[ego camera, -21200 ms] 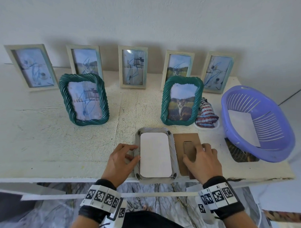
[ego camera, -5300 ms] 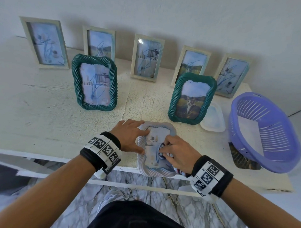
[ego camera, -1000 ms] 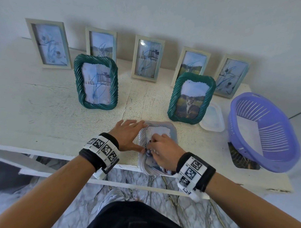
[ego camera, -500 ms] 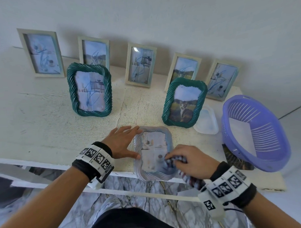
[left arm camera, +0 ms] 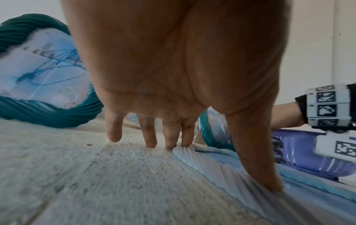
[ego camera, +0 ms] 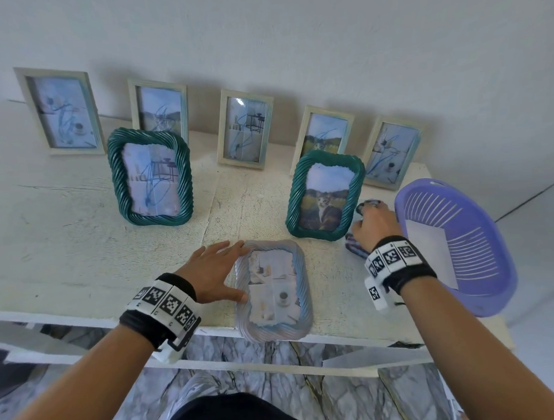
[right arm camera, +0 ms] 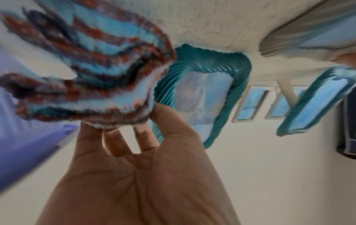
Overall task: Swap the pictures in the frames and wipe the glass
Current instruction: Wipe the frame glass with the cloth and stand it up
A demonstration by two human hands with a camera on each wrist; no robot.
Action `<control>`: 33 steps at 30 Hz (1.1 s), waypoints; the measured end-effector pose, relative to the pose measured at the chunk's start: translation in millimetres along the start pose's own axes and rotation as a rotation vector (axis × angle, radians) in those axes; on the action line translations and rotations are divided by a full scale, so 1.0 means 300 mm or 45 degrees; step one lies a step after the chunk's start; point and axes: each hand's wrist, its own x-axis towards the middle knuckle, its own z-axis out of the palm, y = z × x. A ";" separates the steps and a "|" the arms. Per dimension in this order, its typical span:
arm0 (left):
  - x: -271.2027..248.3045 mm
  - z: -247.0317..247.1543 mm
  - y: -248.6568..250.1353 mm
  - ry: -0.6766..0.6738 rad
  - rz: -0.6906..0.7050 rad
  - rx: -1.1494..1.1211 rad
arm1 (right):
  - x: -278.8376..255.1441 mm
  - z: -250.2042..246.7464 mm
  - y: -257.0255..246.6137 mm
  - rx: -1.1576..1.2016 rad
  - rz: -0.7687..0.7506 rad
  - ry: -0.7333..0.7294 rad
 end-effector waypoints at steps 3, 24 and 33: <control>-0.003 0.001 0.001 0.006 -0.008 -0.003 | 0.027 0.030 0.012 0.076 0.005 -0.121; -0.120 0.081 0.184 0.408 -0.210 -0.483 | -0.442 0.152 -0.238 0.948 0.102 -0.343; -0.135 0.029 0.239 0.404 -0.125 -1.202 | -0.512 0.009 -0.265 2.303 0.173 -0.510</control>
